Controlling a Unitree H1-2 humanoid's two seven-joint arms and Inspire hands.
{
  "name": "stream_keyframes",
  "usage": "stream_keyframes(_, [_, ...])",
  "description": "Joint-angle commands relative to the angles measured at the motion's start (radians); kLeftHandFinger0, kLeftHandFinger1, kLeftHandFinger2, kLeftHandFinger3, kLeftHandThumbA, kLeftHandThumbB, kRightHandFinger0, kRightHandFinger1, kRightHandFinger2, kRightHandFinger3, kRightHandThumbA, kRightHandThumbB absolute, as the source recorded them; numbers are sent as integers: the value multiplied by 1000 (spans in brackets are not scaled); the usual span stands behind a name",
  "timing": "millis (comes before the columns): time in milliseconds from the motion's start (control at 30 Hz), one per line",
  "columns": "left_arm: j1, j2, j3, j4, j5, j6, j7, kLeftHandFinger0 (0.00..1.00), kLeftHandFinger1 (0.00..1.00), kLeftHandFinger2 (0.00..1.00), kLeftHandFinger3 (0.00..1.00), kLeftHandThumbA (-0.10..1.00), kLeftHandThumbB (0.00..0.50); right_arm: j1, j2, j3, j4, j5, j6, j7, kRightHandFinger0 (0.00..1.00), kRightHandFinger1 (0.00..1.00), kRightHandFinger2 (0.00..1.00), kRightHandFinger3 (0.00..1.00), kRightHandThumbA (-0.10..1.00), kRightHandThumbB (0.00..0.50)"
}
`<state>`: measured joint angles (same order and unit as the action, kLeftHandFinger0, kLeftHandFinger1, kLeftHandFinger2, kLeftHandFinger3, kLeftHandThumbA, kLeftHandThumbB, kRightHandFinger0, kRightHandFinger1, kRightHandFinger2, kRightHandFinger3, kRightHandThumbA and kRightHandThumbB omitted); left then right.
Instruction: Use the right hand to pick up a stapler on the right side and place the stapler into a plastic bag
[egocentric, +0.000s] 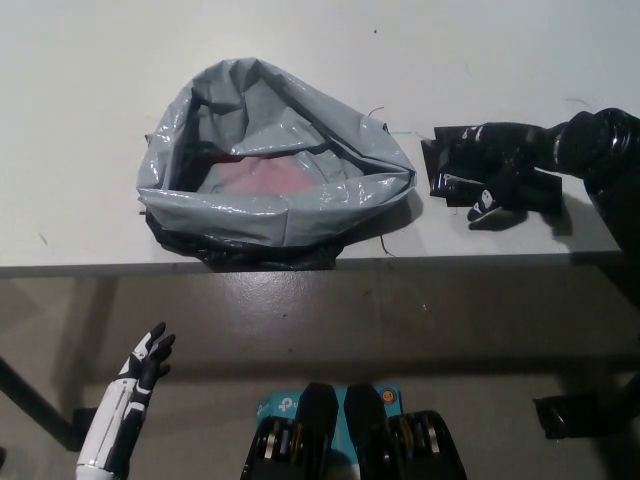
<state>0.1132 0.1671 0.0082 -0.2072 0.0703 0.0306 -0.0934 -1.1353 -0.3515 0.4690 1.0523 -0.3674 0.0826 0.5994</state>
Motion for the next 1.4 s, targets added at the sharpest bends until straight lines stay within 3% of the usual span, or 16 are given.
stream_keyframes(0, [-8,18,4,-30,-15,-11,-13,1000,1000,1000,1000,1000,24,-82,-24,-12,34,-17,-60,-32,1000,1000,1000,1000,974,354])
stream_keyframes(433, [-12,16,4,-22,-15,-13,-16,1000,1000,1000,1000,1000,25,-78,-2,-31,99,-9,-71,-47,1000,1000,1000,1000,901,343])
stream_keyframes(567, [-8,14,2,-23,-11,-12,-17,1000,1000,1000,1000,1000,19,-69,9,-28,108,-11,-70,-52,1000,1000,1000,1000,905,378])
stream_keyframes(700, [15,12,-2,-29,-9,-15,-19,1000,1000,1000,1000,1000,23,-33,17,-9,80,-46,-81,-117,1000,1000,1000,1000,893,377])
stream_keyframes(733, [25,13,-2,-33,-11,-16,-21,1000,1000,1000,1000,1000,14,-8,24,-24,63,-49,-91,-193,1000,918,871,907,799,333])
stream_keyframes(767, [25,14,-2,-33,-12,-16,-22,1000,1000,1000,1000,1000,13,-4,25,-29,61,-46,-93,-204,902,823,795,786,765,338])
stream_keyframes(800, [27,13,-4,-33,-9,-20,-22,1000,1000,1000,1000,1000,6,9,24,-33,43,-53,-92,-244,339,364,390,393,684,310])
stream_keyframes(833, [28,12,-5,-33,-9,-20,-22,1000,1000,1000,1000,1000,10,21,26,-33,21,-69,-76,-290,365,397,402,346,624,280])
stream_keyframes(900, [20,11,-6,-27,-9,-18,-22,1000,1000,1000,1000,1000,5,30,25,-39,9,-83,-84,-362,78,173,181,185,506,241])
stream_keyframes(933, [15,10,-7,-26,-5,-16,-20,1000,1000,1000,1000,1000,6,32,24,-42,9,-85,-96,-391,16,103,129,146,486,221])
stream_keyframes(967, [16,10,-6,-25,-3,-17,-18,1000,1000,1000,1000,1000,7,37,24,-45,8,-85,-104,-412,1,56,126,129,441,187])
stream_keyframes(1067, [25,15,-7,-30,-3,-10,-23,1000,1000,1000,1000,1000,7,54,23,-56,18,-75,-117,-444,55,255,394,66,442,200])
stream_keyframes(1100, [27,15,-7,-31,-6,-7,-25,1000,1000,1000,1000,1000,4,63,21,-58,16,-75,-123,-452,153,373,489,84,444,196])
stream_keyframes(1233, [24,18,-8,-34,-5,3,-27,1000,1000,1000,1000,1000,0,70,21,-71,37,-68,-149,-481,135,470,651,33,450,190])
stream_keyframes(1300, [20,20,-8,-31,-6,-1,-28,1000,1000,1000,1000,1000,0,64,24,-75,49,-67,-149,-486,154,497,682,35,446,188])
stream_keyframes(1367, [17,22,-7,-28,-5,-9,-28,1000,1000,1000,1000,1000,0,64,29,-79,49,-66,-135,-487,110,395,587,75,441,190])
